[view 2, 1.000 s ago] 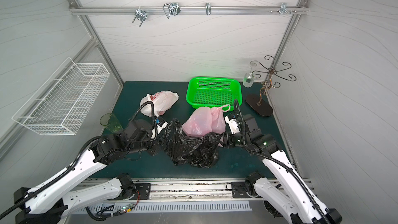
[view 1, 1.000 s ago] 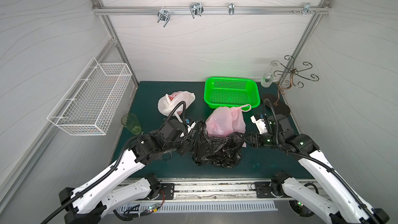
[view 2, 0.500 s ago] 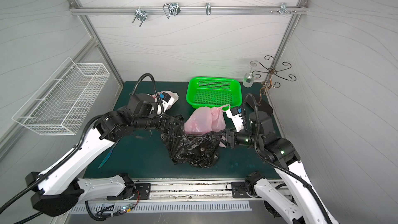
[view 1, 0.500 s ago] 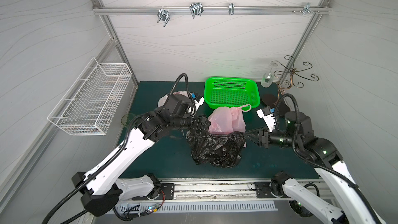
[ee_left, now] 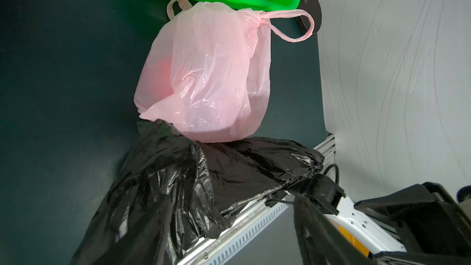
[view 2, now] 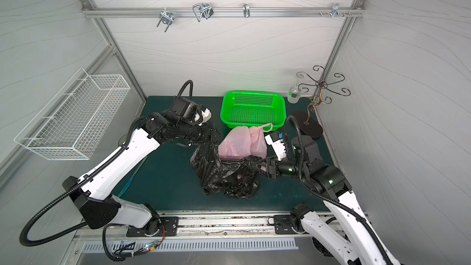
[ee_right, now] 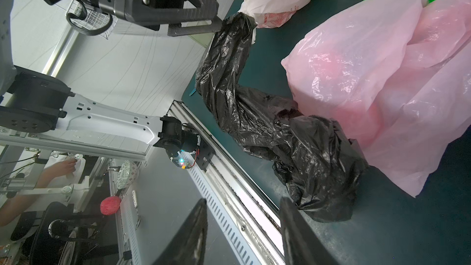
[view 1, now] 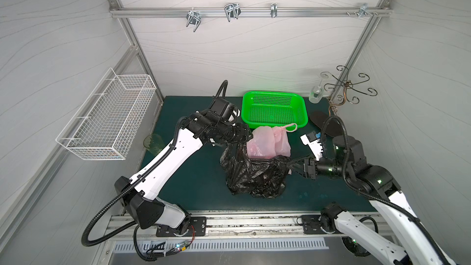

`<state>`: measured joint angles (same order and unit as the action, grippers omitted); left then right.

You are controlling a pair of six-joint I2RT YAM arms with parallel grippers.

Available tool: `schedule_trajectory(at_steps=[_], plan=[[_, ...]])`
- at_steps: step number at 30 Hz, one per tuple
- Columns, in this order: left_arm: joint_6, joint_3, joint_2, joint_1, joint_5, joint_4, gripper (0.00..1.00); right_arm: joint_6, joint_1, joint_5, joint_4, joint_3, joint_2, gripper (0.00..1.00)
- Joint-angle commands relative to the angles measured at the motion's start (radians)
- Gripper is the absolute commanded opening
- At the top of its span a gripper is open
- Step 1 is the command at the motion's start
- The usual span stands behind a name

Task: Untie the knot of a plastic bag & take out the apple
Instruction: Untie the plastic bag at the center of the board.

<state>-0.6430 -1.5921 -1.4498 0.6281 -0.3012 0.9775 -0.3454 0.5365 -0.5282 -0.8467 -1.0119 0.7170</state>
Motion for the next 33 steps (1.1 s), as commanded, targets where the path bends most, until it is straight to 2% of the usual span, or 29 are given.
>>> schedule_trajectory(at_steps=[1,6,11,22,30,33], plan=[[-0.081,-0.039,-0.019,-0.005,0.046,0.041,0.74,0.028,0.006,0.002,-0.006,0.006,-0.01,0.48],[-0.066,-0.027,-0.06,-0.005,0.175,0.082,0.76,0.025,0.006,-0.013,0.016,0.023,-0.019,0.48],[-0.051,-0.043,-0.117,0.019,0.243,0.057,0.76,0.018,0.005,-0.022,0.024,0.036,-0.032,0.48],[0.05,-0.204,-0.32,0.114,0.382,0.139,0.74,0.024,0.001,-0.015,-0.009,0.04,-0.075,0.48],[0.134,-0.191,-0.351,0.136,0.522,0.236,0.58,0.028,-0.003,-0.012,-0.019,0.047,-0.097,0.48],[0.151,-0.169,-0.34,0.139,0.566,0.253,0.43,0.031,-0.004,-0.011,-0.021,0.051,-0.098,0.48]])
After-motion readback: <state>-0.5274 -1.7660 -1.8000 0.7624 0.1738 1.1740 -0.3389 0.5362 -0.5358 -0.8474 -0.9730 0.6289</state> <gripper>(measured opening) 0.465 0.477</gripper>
